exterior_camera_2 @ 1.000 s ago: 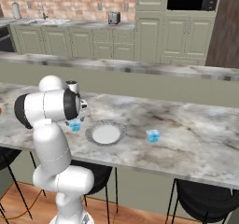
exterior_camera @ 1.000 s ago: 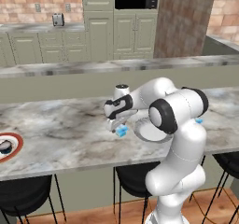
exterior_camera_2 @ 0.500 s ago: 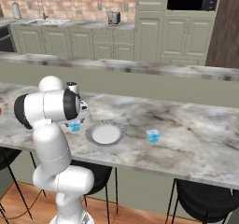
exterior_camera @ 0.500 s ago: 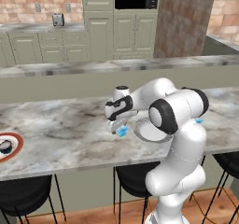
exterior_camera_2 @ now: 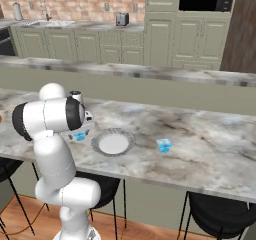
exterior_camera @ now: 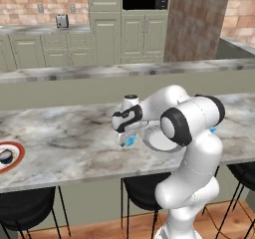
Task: Place two yogurt containers on each plate.
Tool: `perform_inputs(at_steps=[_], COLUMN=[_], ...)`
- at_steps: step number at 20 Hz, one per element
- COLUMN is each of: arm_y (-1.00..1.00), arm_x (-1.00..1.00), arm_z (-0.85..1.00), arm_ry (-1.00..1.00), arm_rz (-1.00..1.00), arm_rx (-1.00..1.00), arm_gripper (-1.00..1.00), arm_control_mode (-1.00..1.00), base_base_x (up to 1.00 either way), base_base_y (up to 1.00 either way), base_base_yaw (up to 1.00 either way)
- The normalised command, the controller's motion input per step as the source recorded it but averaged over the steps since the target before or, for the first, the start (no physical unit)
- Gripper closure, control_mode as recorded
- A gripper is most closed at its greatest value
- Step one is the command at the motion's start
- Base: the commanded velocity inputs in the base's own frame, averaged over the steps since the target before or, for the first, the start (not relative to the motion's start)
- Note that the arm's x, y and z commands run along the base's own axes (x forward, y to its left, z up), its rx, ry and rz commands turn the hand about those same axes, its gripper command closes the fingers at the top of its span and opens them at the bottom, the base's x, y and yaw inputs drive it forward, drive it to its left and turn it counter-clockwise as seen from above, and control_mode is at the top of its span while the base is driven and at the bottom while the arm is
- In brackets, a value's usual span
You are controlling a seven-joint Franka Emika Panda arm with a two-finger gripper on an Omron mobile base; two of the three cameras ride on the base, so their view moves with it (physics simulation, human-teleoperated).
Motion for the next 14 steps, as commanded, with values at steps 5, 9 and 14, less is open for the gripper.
perform_inputs(at_steps=[5,9,14], arm_y=[0.0,-0.03,-0.34], arm_x=[-0.02,-0.01,-0.15], arm_z=[-0.09,0.0,0.29], arm_ry=[0.0,-0.01,-0.05], arm_rz=[0.0,0.0,-0.03], arm_rx=[0.0,0.0,0.0], arm_gripper=[1.0,1.0,1.0], arm_control_mode=[-1.0,-1.0,-1.0], base_base_x=[0.0,0.0,0.0], base_base_y=[0.0,0.0,0.0], base_base_yaw=[0.0,0.0,0.0])
